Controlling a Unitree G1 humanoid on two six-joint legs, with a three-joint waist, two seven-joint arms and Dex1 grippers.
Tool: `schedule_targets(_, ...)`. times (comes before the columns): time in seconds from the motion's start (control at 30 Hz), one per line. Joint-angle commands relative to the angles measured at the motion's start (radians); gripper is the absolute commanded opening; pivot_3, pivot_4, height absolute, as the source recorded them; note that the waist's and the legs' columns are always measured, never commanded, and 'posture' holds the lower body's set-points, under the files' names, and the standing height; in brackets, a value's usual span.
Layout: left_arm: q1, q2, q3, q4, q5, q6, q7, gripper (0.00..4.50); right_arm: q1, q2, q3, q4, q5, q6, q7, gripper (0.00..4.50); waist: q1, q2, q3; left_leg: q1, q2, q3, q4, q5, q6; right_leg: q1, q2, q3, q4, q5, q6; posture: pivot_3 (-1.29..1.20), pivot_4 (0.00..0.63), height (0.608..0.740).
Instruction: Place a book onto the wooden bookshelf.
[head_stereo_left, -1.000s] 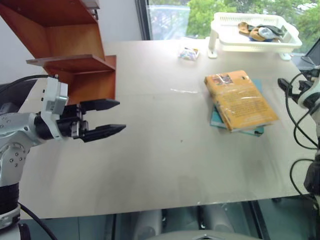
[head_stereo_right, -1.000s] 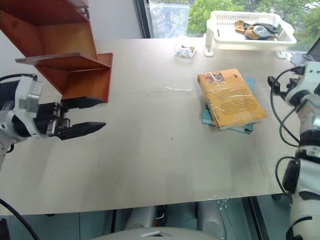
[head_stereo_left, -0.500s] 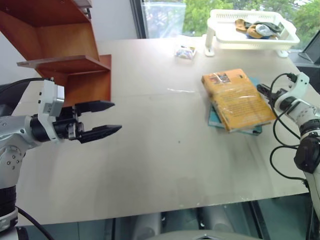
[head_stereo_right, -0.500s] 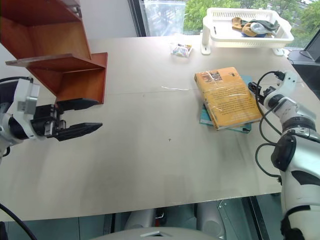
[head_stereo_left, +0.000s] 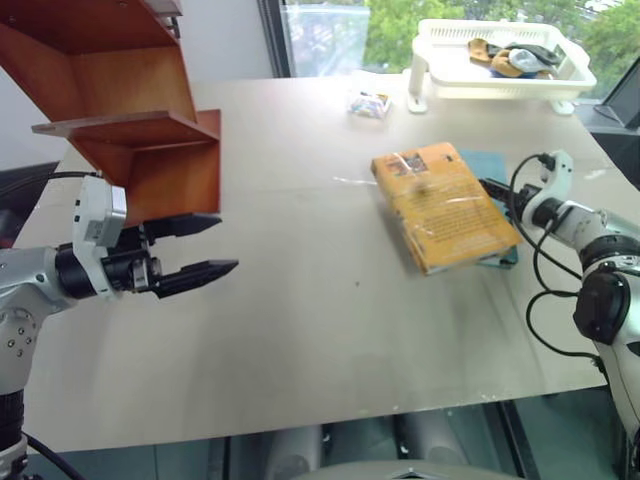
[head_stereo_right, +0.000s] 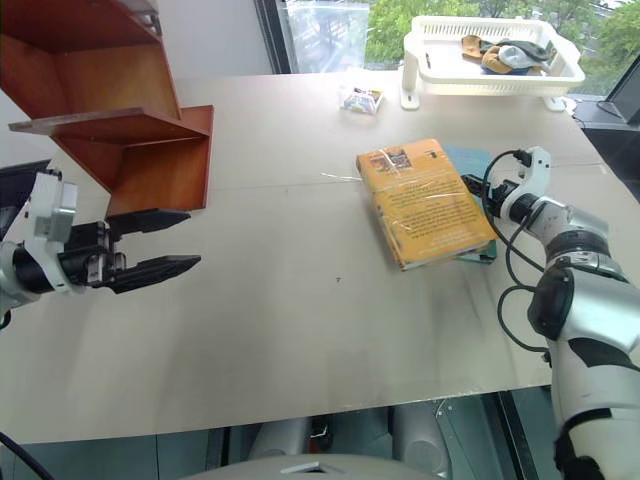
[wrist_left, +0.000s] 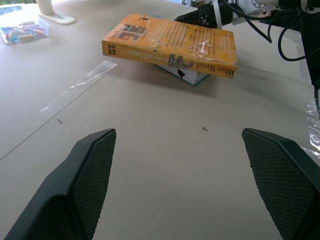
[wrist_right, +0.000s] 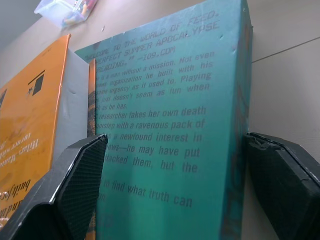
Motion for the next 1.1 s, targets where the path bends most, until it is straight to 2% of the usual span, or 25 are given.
schedule_targets(0.03, -0.006, 0.005, 0.029, -0.028, 0.000, -0.019, 0.004, 4.24, -0.006, 0.021, 0.033, -0.016, -0.029, 0.009, 0.072, 4.50, 0.000, 0.000, 0.000, 0.000, 0.000, 0.000, 0.000, 0.000, 0.000, 0.000, 0.000, 0.000, 0.000, 0.000, 0.000, 0.00, 0.150, 0.740)
schedule_targets(0.17, -0.002, 0.006, 0.025, -0.028, 0.004, -0.021, 0.004, 4.24, -0.001, 0.041, 0.053, -0.025, -0.041, 0.021, 0.116, 4.50, -0.003, 0.000, 0.000, 0.000, 0.000, 0.000, 0.000, 0.000, 0.000, 0.000, 0.000, 0.000, 0.000, 0.000, 0.000, 0.00, 0.150, 0.740)
schedule_targets(0.4, -0.017, 0.006, 0.009, -0.017, 0.007, -0.027, 0.005, 4.24, 0.018, 0.073, 0.081, -0.049, -0.064, 0.073, 0.088, 4.50, -0.003, -0.002, -0.001, 0.002, 0.001, 0.000, 0.000, 0.000, 0.000, 0.001, 0.000, 0.000, 0.001, 0.000, 0.000, 0.00, 0.150, 0.740)
schedule_targets(0.63, -0.011, 0.006, 0.006, -0.018, 0.008, -0.024, -0.001, 4.24, 0.035, 0.090, 0.043, -0.134, -0.007, 0.228, -0.002, 4.50, -0.006, -0.002, -0.001, 0.002, 0.004, 0.001, 0.000, 0.000, -0.001, 0.001, 0.001, 0.000, 0.002, 0.000, 0.000, 0.00, 0.150, 0.740)
schedule_targets(0.8, -0.018, -0.002, -0.011, -0.013, 0.013, -0.028, -0.004, 4.24, 0.079, 0.137, -0.018, -0.284, 0.075, 0.389, -0.142, 4.50, -0.009, -0.004, -0.002, 0.002, 0.004, 0.001, 0.000, 0.000, -0.001, 0.001, 0.001, 0.000, 0.002, 0.000, 0.000, 0.00, 0.150, 0.740)
schedule_targets(0.93, -0.031, -0.002, -0.024, -0.005, 0.018, -0.029, -0.009, 4.24, 0.158, 0.195, -0.061, -0.515, 0.158, 0.532, -0.228, 4.50, -0.012, -0.005, -0.003, 0.002, 0.005, 0.000, 0.000, 0.000, -0.001, 0.001, 0.001, 0.000, 0.002, 0.000, 0.000, 0.00, 0.150, 0.740)
schedule_targets(1.1, -0.041, -0.003, -0.039, 0.004, 0.022, -0.032, -0.014, 4.24, 0.249, 0.205, -0.109, -0.655, 0.213, 0.606, -0.301, 4.50, -0.013, -0.005, -0.003, 0.002, 0.005, 0.000, 0.000, 0.000, -0.001, 0.001, 0.001, 0.000, 0.002, 0.000, 0.000, 0.00, 0.150, 0.740)
